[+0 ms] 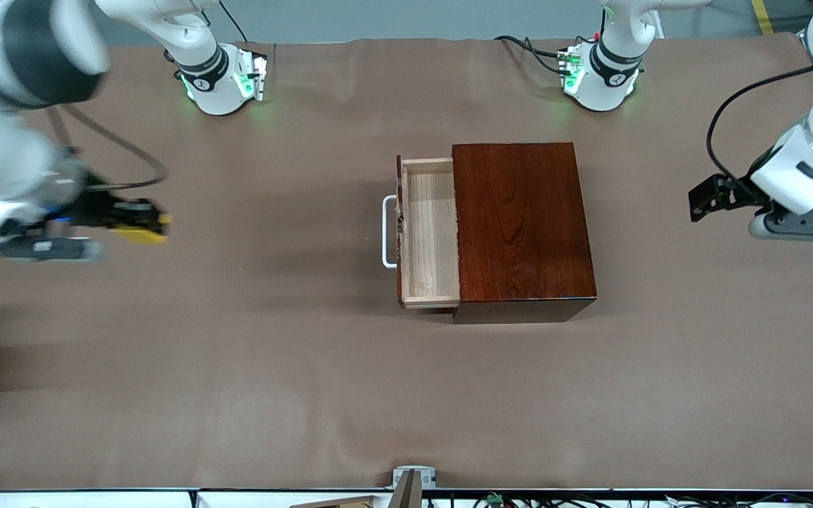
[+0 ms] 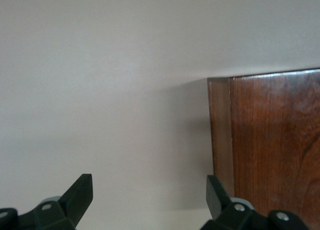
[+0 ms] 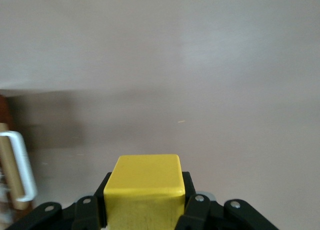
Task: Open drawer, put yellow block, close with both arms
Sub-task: 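Carry the yellow cube with the right gripper over the open drawer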
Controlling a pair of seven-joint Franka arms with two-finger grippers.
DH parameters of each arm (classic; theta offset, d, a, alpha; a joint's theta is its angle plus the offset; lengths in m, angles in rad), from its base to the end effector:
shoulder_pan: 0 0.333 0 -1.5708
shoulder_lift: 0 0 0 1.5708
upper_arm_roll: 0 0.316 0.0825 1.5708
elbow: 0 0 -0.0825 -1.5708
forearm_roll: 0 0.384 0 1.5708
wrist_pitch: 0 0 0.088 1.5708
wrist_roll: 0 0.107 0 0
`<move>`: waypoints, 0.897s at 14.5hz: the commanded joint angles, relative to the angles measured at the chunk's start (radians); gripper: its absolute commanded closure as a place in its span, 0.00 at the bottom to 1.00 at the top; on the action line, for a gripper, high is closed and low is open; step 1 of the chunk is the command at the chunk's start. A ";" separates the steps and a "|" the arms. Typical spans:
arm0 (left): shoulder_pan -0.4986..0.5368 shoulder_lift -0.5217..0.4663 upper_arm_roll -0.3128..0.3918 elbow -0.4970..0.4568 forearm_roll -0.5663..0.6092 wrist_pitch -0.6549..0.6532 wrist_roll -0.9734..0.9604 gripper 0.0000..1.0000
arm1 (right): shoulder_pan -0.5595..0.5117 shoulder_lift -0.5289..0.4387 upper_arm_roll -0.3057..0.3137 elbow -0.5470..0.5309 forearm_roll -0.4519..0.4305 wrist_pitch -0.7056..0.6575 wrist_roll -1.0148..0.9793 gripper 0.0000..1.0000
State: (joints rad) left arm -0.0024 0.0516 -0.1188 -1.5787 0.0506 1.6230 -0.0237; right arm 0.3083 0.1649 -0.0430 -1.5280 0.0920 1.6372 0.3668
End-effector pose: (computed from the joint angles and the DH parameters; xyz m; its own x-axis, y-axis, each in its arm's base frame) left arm 0.5707 -0.0626 0.5965 0.9950 -0.0999 -0.0059 -0.1000 -0.9940 -0.0445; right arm 0.5822 0.1698 0.5550 0.9909 -0.1068 -0.0822 -0.1118 -0.9920 -0.0586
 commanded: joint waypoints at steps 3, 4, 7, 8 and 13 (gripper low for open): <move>0.013 -0.038 -0.004 0.055 -0.096 -0.155 0.019 0.00 | 0.274 0.241 -0.012 0.305 -0.003 -0.010 0.301 0.87; 0.013 -0.038 -0.001 0.063 -0.106 -0.154 0.016 0.00 | 0.317 0.295 -0.012 0.363 0.002 0.001 0.341 0.87; 0.001 -0.027 -0.012 0.117 -0.094 -0.146 0.007 0.00 | 0.415 0.412 -0.012 0.396 0.002 0.151 0.412 0.89; -0.002 -0.024 -0.015 0.118 -0.095 -0.146 0.011 0.00 | 0.435 0.444 -0.012 0.397 0.002 0.195 0.414 0.89; 0.012 -0.012 -0.009 0.115 -0.094 -0.147 0.011 0.00 | 0.476 0.551 -0.012 0.394 0.003 0.371 0.454 0.90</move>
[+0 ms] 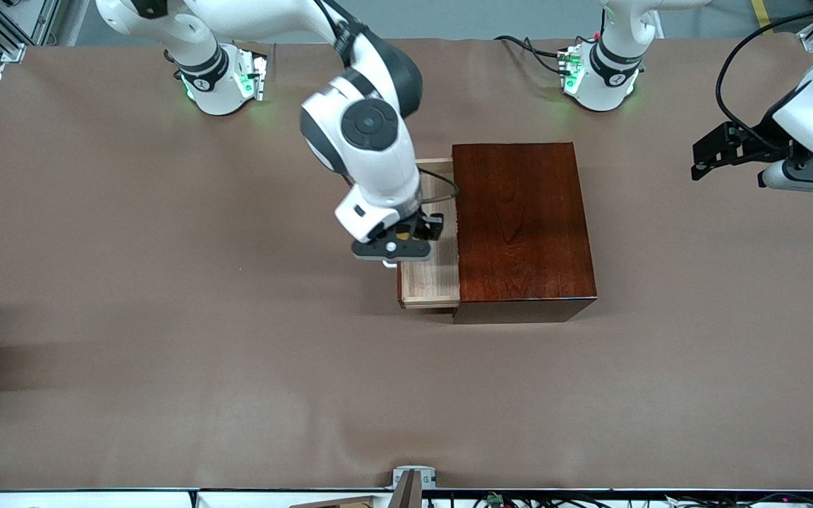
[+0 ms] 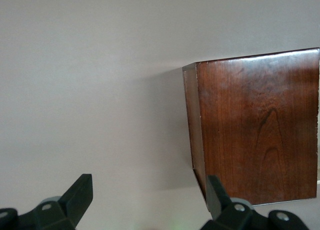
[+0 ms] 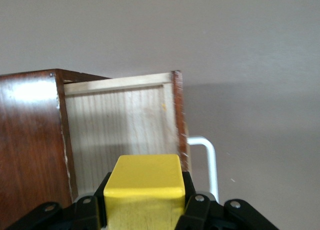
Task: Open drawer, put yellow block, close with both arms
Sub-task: 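Carry the yellow cube with the right gripper over the open drawer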
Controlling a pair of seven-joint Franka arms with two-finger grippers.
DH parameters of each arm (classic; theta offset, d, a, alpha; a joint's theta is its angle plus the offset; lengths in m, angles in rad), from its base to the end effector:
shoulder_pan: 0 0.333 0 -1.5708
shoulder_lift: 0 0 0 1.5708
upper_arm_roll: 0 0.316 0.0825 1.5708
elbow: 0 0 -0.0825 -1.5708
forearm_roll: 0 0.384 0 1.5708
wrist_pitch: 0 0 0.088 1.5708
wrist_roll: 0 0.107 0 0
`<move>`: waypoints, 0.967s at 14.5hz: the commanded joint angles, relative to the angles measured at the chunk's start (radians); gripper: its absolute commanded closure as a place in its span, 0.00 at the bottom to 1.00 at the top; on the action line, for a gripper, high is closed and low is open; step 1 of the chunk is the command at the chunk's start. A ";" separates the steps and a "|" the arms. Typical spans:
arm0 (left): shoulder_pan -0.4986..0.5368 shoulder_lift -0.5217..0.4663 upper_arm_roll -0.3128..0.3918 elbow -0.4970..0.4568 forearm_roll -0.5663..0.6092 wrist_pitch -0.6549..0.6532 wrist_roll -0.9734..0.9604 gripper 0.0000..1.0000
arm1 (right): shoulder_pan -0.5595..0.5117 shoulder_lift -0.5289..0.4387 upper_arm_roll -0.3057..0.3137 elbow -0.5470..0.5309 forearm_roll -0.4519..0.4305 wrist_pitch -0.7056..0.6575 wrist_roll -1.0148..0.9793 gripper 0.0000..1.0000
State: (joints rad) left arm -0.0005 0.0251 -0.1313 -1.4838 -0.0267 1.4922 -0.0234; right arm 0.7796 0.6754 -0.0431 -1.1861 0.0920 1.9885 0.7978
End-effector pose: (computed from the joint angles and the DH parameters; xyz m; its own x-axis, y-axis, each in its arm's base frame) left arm 0.5496 -0.0749 0.6446 0.9938 -0.1103 -0.0171 -0.1097 -0.9935 0.0295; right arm 0.5489 0.5175 0.4024 0.9954 -0.0849 0.0445 -0.0783 -0.9880 -0.1332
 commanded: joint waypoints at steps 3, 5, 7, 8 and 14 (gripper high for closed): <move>0.008 0.021 0.002 0.022 0.013 -0.015 0.013 0.00 | 0.004 0.088 -0.012 0.053 0.002 0.091 0.027 0.91; 0.007 0.025 0.001 0.022 0.028 -0.013 0.013 0.00 | 0.004 0.116 -0.012 0.053 0.003 0.130 0.027 0.91; 0.007 0.026 0.001 0.023 0.028 -0.013 0.013 0.00 | 0.004 0.136 -0.012 0.053 0.003 0.148 0.026 0.91; 0.005 0.025 0.001 0.023 0.028 -0.013 0.013 0.00 | 0.004 0.145 -0.011 0.053 0.003 0.162 0.026 0.90; 0.002 0.027 0.001 0.023 0.028 -0.013 0.013 0.00 | 0.012 0.161 -0.001 0.053 0.017 0.182 0.029 0.46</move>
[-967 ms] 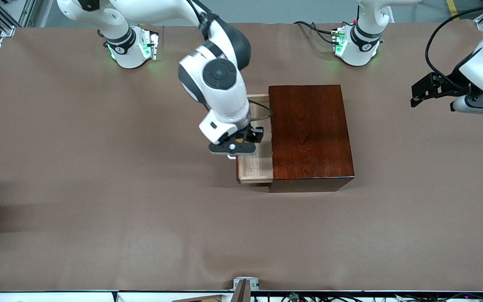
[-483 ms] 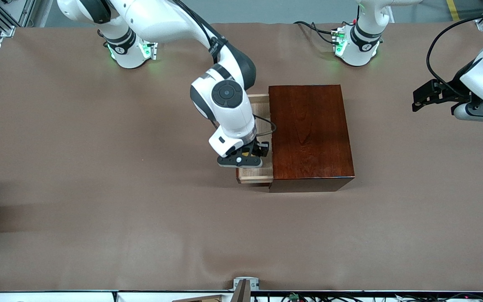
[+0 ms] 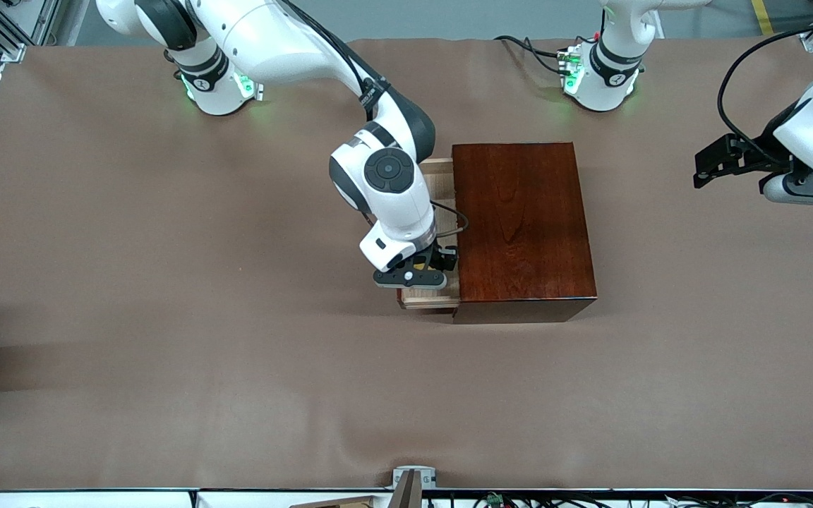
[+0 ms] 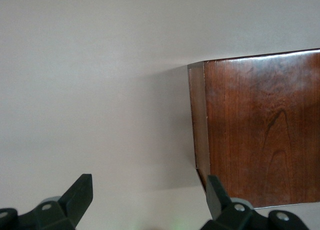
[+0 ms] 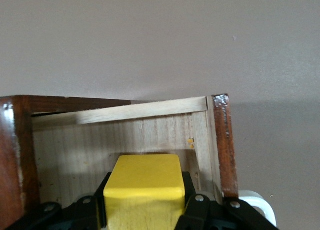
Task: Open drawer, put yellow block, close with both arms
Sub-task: 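Carry the yellow cube with the right gripper over the open drawer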
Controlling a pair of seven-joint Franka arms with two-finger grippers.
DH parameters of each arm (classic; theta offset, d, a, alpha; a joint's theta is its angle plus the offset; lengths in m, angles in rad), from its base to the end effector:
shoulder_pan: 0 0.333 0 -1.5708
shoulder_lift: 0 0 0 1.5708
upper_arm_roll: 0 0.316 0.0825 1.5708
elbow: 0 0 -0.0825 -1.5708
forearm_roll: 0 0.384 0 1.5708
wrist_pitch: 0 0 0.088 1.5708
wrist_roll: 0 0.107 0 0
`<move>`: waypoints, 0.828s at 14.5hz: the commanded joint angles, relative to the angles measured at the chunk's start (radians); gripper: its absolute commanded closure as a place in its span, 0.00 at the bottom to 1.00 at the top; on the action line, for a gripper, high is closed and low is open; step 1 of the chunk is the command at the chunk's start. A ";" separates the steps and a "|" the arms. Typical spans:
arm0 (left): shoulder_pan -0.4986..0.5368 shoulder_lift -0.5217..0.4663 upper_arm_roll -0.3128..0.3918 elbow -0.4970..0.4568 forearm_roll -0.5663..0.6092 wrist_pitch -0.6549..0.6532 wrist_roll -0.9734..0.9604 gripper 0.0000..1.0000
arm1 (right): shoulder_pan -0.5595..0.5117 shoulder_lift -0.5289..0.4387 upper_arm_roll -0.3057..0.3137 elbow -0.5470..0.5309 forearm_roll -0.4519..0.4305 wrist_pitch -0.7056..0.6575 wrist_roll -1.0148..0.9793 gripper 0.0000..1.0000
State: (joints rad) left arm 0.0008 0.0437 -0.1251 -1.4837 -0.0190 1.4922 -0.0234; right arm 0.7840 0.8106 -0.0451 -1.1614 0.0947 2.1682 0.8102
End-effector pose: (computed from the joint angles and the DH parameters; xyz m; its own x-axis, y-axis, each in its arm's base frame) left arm 0.5560 -0.0699 0.6344 0.9941 -0.1022 -0.0354 -0.1014 -0.9946 0.0236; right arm 0.5659 0.5351 0.3296 0.9897 -0.1075 0.0948 -0.0893 -0.9798 -0.1787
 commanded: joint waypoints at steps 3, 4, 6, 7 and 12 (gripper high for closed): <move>0.001 0.009 -0.007 0.023 0.019 -0.013 0.013 0.00 | -0.005 0.007 0.002 0.029 0.063 -0.011 0.020 0.00; 0.001 0.009 -0.007 0.023 0.019 -0.013 0.013 0.00 | -0.009 -0.007 0.002 0.029 0.083 -0.030 0.018 0.00; 0.001 0.009 -0.008 0.023 0.019 -0.013 0.013 0.00 | -0.028 -0.030 0.001 0.038 0.089 -0.117 0.018 0.00; 0.001 0.009 -0.008 0.023 0.019 -0.013 0.013 0.00 | -0.051 -0.060 0.004 0.052 0.095 -0.163 0.018 0.00; 0.002 0.009 -0.008 0.023 0.019 -0.007 0.013 0.00 | -0.179 -0.250 0.002 0.052 0.120 -0.443 -0.023 0.00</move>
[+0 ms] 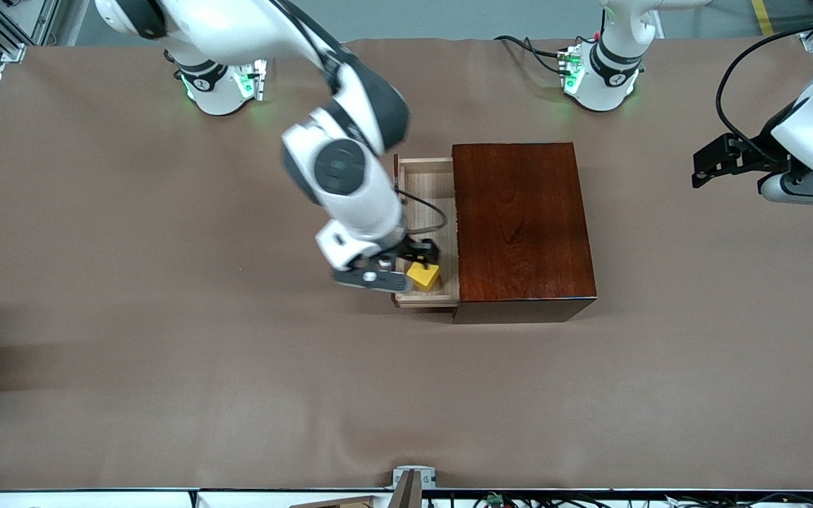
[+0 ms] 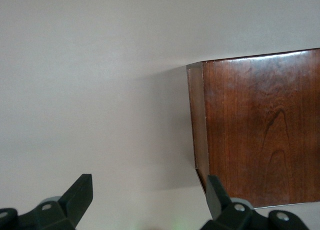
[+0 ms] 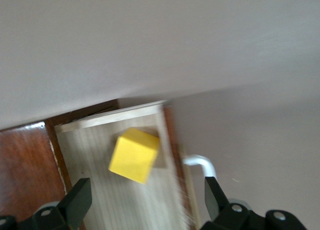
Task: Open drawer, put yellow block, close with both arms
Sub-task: 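Release the cube into the drawer and withdraw the right gripper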
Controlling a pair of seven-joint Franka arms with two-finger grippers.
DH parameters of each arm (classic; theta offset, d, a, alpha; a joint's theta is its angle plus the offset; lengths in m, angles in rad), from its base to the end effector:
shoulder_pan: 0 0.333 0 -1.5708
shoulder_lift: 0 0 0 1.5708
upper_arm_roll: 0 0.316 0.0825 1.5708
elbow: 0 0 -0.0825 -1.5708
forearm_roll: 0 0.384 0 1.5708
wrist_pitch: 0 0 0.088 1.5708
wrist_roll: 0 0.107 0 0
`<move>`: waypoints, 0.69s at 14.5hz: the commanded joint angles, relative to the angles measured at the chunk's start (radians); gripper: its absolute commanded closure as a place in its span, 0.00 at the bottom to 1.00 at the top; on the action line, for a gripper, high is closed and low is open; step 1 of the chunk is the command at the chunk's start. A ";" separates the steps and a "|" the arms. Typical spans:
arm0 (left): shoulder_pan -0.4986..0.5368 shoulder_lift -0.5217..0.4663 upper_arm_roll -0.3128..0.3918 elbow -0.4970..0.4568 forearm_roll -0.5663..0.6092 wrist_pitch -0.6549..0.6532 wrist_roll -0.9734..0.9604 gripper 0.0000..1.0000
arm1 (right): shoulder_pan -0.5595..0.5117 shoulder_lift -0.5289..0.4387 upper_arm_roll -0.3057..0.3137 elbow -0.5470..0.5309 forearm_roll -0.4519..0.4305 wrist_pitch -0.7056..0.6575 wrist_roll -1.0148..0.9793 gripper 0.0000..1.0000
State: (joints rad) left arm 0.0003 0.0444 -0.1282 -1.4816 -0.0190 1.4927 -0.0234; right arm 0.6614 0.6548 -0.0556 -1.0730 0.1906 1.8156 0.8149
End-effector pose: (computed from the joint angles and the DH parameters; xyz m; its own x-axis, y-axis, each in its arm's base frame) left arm 0.5560 -0.0719 0.6350 0.9938 -0.1058 -0.0335 -0.1050 -0.9942 0.0239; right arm 0.5979 0.4487 0.4574 0.9724 -0.2273 -0.0532 -0.2331 -0.9579 -0.1678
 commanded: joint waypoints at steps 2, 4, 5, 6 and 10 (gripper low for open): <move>0.004 0.008 -0.007 0.021 0.017 -0.008 0.013 0.00 | -0.123 -0.173 0.005 -0.048 0.021 -0.198 -0.161 0.00; 0.001 0.005 -0.007 0.021 0.019 -0.008 0.011 0.00 | -0.176 -0.230 -0.007 -0.057 -0.009 -0.313 -0.265 0.00; 0.000 0.003 -0.008 0.021 0.021 -0.008 0.011 0.00 | -0.213 -0.265 -0.013 -0.086 -0.034 -0.346 -0.316 0.00; 0.000 0.003 -0.008 0.021 0.021 -0.008 0.011 0.00 | -0.250 -0.321 -0.013 -0.149 -0.060 -0.351 -0.385 0.00; -0.002 0.002 -0.010 0.021 0.019 -0.009 0.011 0.00 | -0.426 -0.539 -0.015 -0.439 -0.114 -0.286 -0.653 0.00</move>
State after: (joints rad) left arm -0.0008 0.0444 -0.1322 -1.4778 -0.0190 1.4927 -0.0234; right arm 0.3155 0.2680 -0.0891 -1.2977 0.0953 1.4696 0.2594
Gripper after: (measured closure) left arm 0.000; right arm 0.000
